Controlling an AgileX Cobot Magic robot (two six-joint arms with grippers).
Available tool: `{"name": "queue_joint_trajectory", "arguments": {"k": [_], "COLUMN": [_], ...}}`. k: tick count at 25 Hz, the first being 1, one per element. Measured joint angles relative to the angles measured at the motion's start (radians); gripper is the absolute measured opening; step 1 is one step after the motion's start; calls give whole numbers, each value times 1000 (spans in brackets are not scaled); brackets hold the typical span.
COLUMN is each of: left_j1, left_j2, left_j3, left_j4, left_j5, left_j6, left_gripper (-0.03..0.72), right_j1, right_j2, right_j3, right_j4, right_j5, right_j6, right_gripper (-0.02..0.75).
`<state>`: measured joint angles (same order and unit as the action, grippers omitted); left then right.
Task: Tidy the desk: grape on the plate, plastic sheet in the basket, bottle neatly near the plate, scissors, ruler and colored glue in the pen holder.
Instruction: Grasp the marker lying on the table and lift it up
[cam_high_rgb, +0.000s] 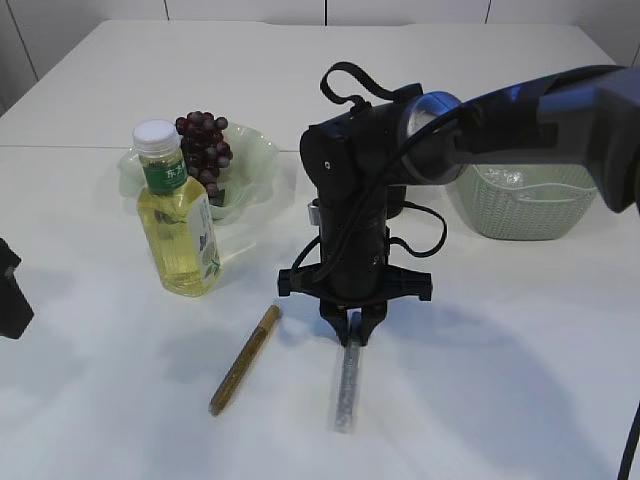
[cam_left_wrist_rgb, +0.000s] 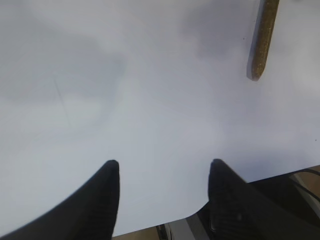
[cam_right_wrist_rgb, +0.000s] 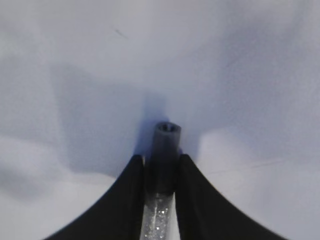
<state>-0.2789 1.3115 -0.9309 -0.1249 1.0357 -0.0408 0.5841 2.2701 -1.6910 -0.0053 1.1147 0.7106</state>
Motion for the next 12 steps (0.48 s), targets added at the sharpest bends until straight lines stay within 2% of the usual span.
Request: {"name": "queue_joint_trajectory", "arguments": {"k": [3,12], "left_j1": [0,0], "left_j2": [0,0], "left_j3": [0,0], "left_j4": [0,1], "left_j5": [0,0], "left_j6": [0,0], "left_gripper": [415,415], "right_j1": [0,0], "right_j2": [1,2], "right_j3": [0,-4], "right_j4": [0,5], "right_j5": [2,5], "right_j6": [0,-29], "right_gripper": [147,143]}}
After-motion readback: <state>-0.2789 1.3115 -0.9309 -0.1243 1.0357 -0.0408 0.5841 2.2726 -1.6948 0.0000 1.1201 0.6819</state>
